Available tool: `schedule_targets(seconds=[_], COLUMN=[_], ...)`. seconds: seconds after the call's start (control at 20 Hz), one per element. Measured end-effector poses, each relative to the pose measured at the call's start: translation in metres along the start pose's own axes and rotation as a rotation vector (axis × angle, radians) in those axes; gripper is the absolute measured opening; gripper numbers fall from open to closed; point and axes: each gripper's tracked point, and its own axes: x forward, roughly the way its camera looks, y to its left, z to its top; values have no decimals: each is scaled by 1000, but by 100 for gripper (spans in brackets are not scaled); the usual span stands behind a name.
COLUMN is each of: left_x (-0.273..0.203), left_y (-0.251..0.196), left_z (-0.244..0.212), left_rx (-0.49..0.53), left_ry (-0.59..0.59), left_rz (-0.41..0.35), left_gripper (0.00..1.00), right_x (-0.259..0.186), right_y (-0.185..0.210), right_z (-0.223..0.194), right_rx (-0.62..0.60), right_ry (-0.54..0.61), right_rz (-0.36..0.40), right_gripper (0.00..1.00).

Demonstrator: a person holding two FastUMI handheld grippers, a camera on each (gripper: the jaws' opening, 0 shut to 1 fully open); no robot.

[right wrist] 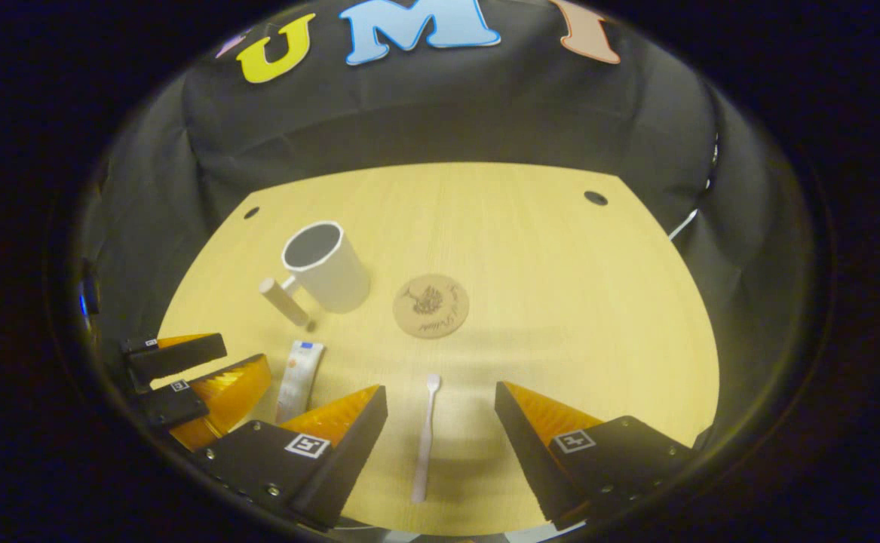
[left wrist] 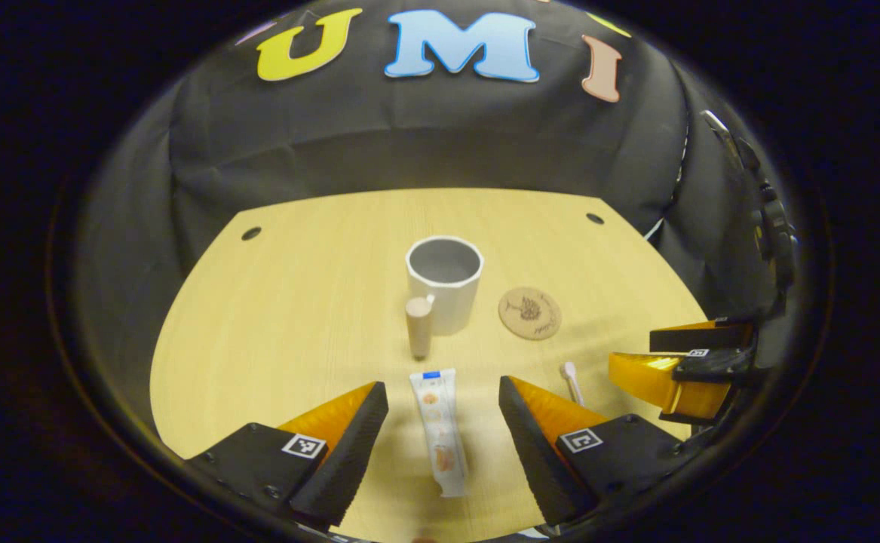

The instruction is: Put the toothbrush and toothpaste on the desktop into the cup, then pick up the cup and place it on the coaster on the desktop.

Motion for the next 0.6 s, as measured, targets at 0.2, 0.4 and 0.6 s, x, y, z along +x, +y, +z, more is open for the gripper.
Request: schedule_targets(seconds=[0.2,0.4,0.6], left_x=[5,8,19], left_y=[2,1,5], left_z=[-10,-15,-32], left_rx=[-16,-16,-16], left_ry=[119,212,283], left_rz=[8,24,37], left_gripper=[96,98,100], right_x=[18,31,42], right_y=[2,4,3], right_z=[-27,-47,-62], right_rx=[-6,-25,-37], right_ry=[108,197,267], right_rz=[7,-6,-28], right_gripper=[92,92,92])
